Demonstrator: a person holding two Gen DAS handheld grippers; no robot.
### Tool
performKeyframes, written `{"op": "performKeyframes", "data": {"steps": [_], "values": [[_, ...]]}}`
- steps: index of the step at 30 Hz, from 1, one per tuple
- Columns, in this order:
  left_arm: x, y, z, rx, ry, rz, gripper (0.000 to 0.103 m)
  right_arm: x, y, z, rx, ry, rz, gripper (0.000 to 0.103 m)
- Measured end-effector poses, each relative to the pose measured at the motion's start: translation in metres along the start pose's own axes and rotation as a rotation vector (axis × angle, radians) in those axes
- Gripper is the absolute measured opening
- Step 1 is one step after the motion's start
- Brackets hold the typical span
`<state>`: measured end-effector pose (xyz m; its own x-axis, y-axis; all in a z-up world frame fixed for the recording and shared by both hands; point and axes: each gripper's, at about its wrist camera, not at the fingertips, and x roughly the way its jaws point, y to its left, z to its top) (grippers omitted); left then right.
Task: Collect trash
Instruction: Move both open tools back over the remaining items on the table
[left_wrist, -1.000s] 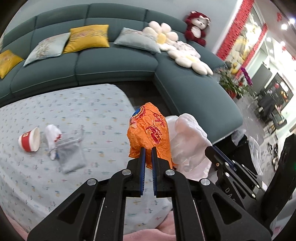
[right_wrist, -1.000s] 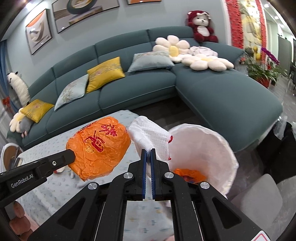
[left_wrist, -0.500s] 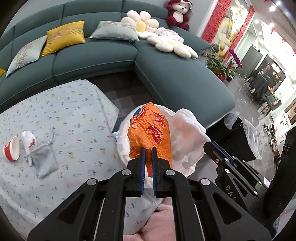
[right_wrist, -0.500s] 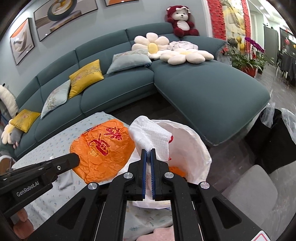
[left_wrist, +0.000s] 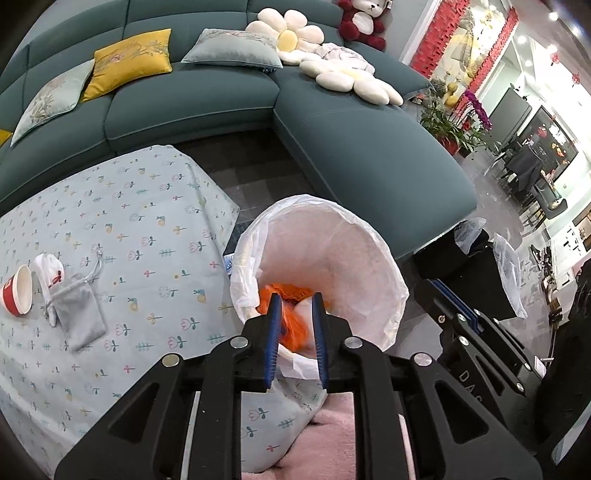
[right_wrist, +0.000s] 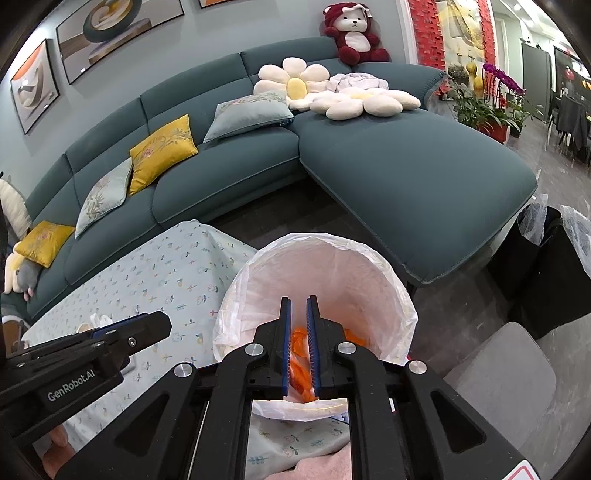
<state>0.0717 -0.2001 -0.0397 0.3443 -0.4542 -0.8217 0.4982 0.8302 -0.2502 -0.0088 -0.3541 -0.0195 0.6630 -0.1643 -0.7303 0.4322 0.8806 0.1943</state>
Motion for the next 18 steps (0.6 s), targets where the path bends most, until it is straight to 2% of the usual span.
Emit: {"op": "performKeyframes", "data": {"steps": [9, 11, 16, 18], "values": [[-0.013, 0.028, -0.002, -0.051, -0.017, 0.014, 0.016, -0.003, 0.023, -0.001, -0.034, 0.004, 0.014, 0.012], [-0.019, 0.038, -0.005, -0.071, -0.022, 0.021, 0.017, -0.005, 0.030, -0.002, -0.044, 0.001, 0.017, 0.021], [-0.031, 0.072, -0.013, -0.129, -0.034, 0.047, 0.017, -0.008, 0.060, -0.009, -0.086, 0.005, 0.043, 0.024], [-0.036, 0.086, -0.017, -0.153, -0.038, 0.058, 0.020, -0.008, 0.072, -0.011, -0.103, 0.008, 0.052, 0.030]]}}
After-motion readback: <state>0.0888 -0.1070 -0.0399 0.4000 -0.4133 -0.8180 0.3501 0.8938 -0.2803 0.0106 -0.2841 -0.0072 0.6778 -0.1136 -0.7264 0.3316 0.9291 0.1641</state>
